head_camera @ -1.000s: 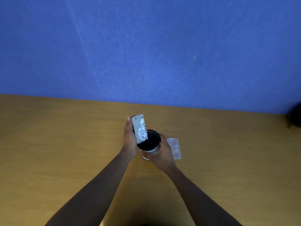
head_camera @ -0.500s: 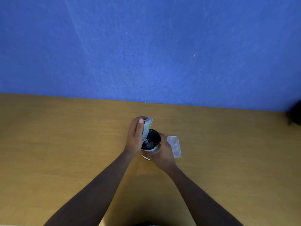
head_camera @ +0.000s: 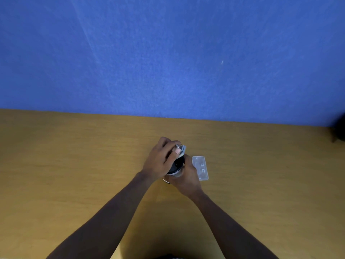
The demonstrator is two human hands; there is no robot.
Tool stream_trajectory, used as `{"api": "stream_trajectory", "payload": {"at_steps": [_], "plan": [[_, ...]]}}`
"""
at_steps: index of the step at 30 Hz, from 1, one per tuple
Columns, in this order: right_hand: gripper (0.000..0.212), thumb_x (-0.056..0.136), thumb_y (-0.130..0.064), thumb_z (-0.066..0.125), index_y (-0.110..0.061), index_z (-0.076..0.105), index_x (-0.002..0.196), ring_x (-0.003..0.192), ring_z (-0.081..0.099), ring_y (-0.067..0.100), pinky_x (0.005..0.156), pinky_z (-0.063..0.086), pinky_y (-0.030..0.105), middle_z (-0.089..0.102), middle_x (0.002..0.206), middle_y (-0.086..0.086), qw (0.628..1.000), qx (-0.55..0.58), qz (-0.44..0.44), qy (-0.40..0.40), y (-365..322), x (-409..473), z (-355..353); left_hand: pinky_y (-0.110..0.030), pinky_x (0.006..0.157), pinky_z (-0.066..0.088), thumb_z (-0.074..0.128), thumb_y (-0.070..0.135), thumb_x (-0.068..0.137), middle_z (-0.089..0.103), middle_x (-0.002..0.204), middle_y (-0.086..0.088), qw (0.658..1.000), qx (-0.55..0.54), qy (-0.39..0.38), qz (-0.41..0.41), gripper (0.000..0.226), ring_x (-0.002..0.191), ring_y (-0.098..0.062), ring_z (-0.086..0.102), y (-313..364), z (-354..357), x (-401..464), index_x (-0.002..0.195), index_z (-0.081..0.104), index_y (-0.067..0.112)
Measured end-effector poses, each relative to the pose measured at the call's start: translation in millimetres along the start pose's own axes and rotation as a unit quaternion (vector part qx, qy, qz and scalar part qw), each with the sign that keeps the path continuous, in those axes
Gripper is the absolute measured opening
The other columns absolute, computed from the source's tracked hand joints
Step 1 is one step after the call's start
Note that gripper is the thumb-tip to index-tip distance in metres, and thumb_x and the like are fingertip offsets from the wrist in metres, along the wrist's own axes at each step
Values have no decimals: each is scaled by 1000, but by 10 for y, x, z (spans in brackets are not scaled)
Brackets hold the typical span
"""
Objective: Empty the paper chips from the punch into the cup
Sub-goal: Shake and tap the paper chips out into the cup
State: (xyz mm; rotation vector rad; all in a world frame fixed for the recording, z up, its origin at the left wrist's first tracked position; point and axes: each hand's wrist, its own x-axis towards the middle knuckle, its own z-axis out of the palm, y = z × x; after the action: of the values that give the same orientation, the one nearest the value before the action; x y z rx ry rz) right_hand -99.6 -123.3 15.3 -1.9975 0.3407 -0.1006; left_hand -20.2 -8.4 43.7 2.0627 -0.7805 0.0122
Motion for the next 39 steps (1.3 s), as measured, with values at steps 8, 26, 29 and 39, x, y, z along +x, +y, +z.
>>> {"api": "stream_trajectory", "payload": {"at_steps": [8,26,29,39], "plan": [[74,61,-41,82,-27,45,122,93,67,11,72,60,43,67,106,-5,1000,11,0,-12,7,41,12,-37,97,37,33,47,99,50,103,-6,989,120,9,84,41,101,-13,48,76,11,-22,121,56,23],[76,61,-33,85,-22,43,123,93,66,9,73,59,40,65,106,-6,1000,2,11,21,1,-43,-32,-31,97,35,36,43,99,48,103,-4,994,83,32,64,41,98,-8,48,72,78,-16,125,59,21],[76,61,-34,85,-23,43,123,93,66,8,74,59,38,65,105,-7,1000,9,14,25,-24,-47,-29,-32,96,36,38,41,99,48,103,-3,994,84,21,70,39,98,-8,48,70,67,-16,125,59,21],[76,58,-33,90,-38,43,118,101,63,0,79,57,23,63,112,-13,998,44,24,26,-94,-115,-67,-19,91,42,34,35,101,52,113,-2,992,-106,67,-13,39,106,-7,55,97,84,-26,123,59,15]]}}
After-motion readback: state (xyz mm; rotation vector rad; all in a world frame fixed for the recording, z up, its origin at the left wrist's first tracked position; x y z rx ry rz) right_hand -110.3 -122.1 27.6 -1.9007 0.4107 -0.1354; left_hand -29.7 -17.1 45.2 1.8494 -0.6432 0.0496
